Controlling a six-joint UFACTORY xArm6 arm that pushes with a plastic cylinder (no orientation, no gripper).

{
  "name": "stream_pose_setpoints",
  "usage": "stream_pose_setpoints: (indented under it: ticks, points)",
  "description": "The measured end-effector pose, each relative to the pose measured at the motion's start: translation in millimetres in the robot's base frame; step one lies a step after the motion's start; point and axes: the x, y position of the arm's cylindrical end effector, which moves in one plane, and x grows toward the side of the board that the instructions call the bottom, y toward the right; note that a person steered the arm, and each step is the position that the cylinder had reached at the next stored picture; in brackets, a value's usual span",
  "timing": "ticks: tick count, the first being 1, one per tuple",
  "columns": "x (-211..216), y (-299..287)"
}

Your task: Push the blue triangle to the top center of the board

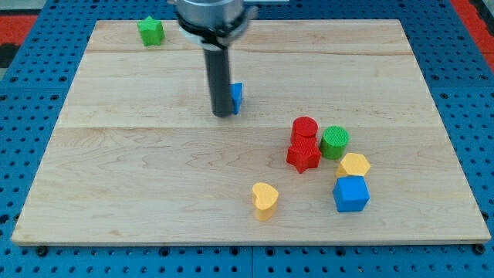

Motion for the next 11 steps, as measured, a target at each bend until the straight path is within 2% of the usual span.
stream_pose_setpoints:
  ticks: [1,2,4,5,6,7,8,10,11]
  points:
    - [-0.7,14.7]
    - [-26.0,-5.4]
    - [-63.1,-7.9]
    - [-92.0,-39.5]
    - [-96.2,-58.8]
    - [-96.7,-5.4]
    - [-119.9,-34.7]
    - [-115.2,-73.6]
    - [-133.9,-73.6]
